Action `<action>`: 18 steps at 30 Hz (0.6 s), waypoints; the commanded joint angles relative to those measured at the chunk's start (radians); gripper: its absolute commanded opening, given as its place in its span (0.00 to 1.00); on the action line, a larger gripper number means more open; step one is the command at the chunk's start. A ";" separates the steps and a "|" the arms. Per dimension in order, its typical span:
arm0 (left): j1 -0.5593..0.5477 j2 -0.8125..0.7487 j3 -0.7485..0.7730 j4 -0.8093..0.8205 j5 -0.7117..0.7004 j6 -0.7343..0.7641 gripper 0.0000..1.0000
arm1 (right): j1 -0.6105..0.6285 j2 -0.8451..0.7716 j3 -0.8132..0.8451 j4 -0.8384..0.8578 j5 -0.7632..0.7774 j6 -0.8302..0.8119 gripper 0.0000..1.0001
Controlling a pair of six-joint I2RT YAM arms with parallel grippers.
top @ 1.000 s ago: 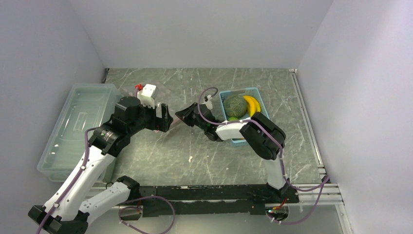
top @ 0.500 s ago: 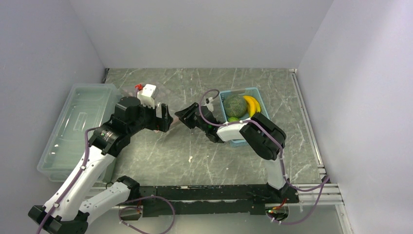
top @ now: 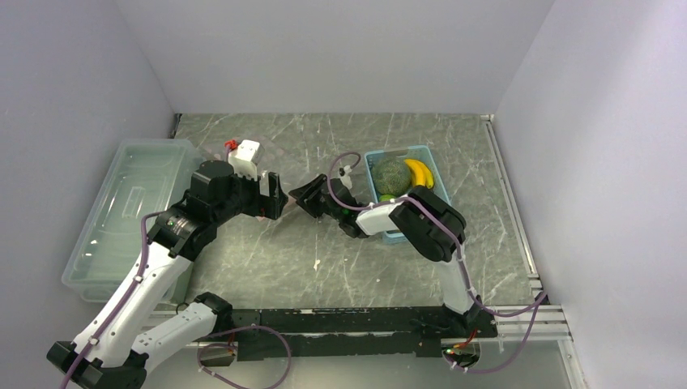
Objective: Place the food in the zip-top bag and seal the zipper
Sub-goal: Pick up the zipper food storage bag at the center of the board.
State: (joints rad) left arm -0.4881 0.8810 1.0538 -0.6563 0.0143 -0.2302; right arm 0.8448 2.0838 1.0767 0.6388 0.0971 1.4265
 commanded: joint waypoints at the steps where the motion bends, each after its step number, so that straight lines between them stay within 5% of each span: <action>1: -0.002 -0.006 0.002 0.026 0.019 0.001 0.99 | -0.007 0.016 0.056 0.068 -0.006 0.023 0.49; 18: -0.003 -0.011 0.002 0.026 0.023 0.001 0.99 | -0.009 0.111 0.182 0.047 -0.016 0.035 0.47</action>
State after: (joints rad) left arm -0.4881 0.8806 1.0538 -0.6563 0.0219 -0.2302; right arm 0.8394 2.1754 1.2133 0.6415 0.0769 1.4425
